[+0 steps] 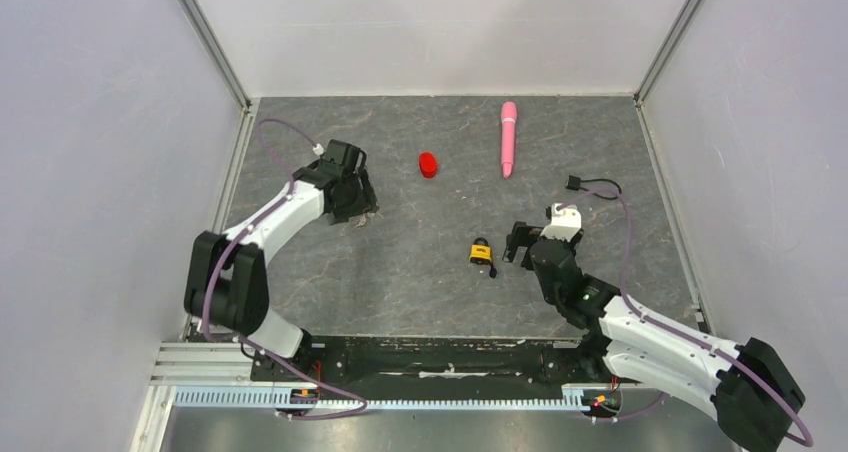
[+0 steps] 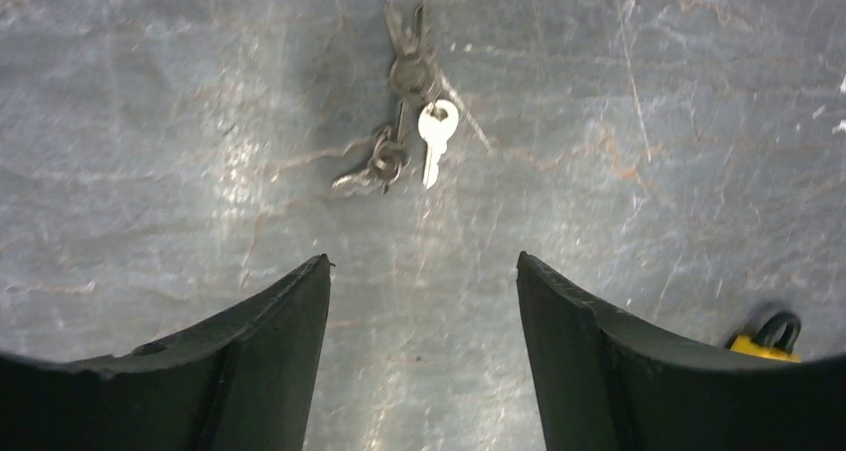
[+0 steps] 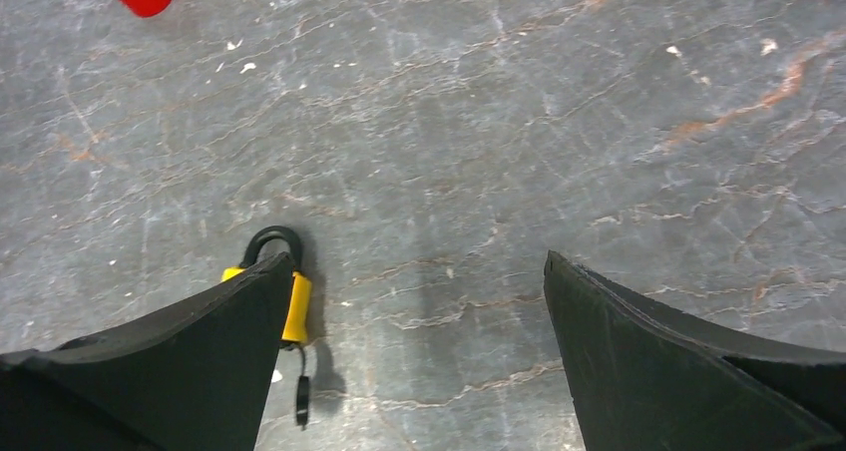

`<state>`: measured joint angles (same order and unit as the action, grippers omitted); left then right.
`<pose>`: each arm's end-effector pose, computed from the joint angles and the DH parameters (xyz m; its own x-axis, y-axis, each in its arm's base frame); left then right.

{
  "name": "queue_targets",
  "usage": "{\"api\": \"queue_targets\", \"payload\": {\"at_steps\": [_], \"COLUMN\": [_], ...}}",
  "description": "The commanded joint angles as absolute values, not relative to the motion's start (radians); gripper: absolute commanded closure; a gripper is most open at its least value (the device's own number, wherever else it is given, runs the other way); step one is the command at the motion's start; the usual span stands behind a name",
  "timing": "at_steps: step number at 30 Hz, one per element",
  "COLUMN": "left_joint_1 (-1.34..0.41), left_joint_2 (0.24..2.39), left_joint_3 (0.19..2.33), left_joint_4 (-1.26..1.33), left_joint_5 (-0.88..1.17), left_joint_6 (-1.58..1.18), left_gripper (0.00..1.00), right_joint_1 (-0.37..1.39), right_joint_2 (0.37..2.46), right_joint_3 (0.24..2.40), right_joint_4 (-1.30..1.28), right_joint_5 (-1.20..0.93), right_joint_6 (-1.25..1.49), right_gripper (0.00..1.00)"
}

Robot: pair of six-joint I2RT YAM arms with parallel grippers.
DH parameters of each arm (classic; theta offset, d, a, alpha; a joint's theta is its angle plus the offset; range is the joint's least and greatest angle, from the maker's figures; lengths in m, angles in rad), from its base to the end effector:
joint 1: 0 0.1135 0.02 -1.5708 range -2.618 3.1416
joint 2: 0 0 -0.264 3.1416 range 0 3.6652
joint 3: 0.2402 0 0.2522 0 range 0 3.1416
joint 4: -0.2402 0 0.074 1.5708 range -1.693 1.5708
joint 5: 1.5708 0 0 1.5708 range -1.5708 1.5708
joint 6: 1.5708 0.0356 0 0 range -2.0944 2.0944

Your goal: Unlock with the key

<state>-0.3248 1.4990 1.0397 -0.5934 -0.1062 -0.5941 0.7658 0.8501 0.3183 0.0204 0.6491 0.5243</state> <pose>0.2869 -0.0926 0.2270 -0.8320 -0.3071 -0.4619 -0.2391 0.9500 -0.2009 0.1422 0.1069 0.1893 -0.3916 0.1767 -0.9030 0.0276 0.9832 0.1805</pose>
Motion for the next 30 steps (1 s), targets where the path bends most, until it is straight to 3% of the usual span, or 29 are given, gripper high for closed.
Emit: {"api": "queue_targets", "payload": {"at_steps": [1,4,15,20,22,26,30], "left_joint_1": [-0.339,-0.341,-0.347,-0.353,-0.355,-0.365,-0.382], "left_joint_2": [1.623,1.705,1.882,1.921,1.926,1.94,1.945], "left_joint_3": [1.16,1.221,1.343,1.37,1.366,1.36,1.353], "left_joint_4": [-0.547,-0.546,-0.593,-0.615,-0.615,-0.627,-0.63], "left_joint_5": [-0.17,-0.179,-0.237,-0.218,-0.217,-0.209,-0.191], "left_joint_6": [-0.657,-0.659,-0.643,-0.644,-0.644,-0.641,-0.633], "left_gripper": [0.31,0.45,0.6,0.61,0.68,0.69,0.82], "right_joint_1": [0.764,0.765,0.765,0.764,0.764,0.766,0.764], "right_joint_2": [0.808,0.793,0.717,0.708,0.703,0.689,0.687], "right_joint_3": [0.253,0.22,0.146,0.143,0.141,0.136,0.136], "right_joint_4": [0.186,0.214,0.259,0.26,0.259,0.256,0.255], "right_joint_5": [0.763,0.806,0.87,0.874,0.877,0.883,0.882], "right_joint_6": [0.465,0.452,0.447,0.449,0.449,0.45,0.451], "right_gripper": [0.02,0.02,0.02,0.02,0.02,0.02,0.02]}}
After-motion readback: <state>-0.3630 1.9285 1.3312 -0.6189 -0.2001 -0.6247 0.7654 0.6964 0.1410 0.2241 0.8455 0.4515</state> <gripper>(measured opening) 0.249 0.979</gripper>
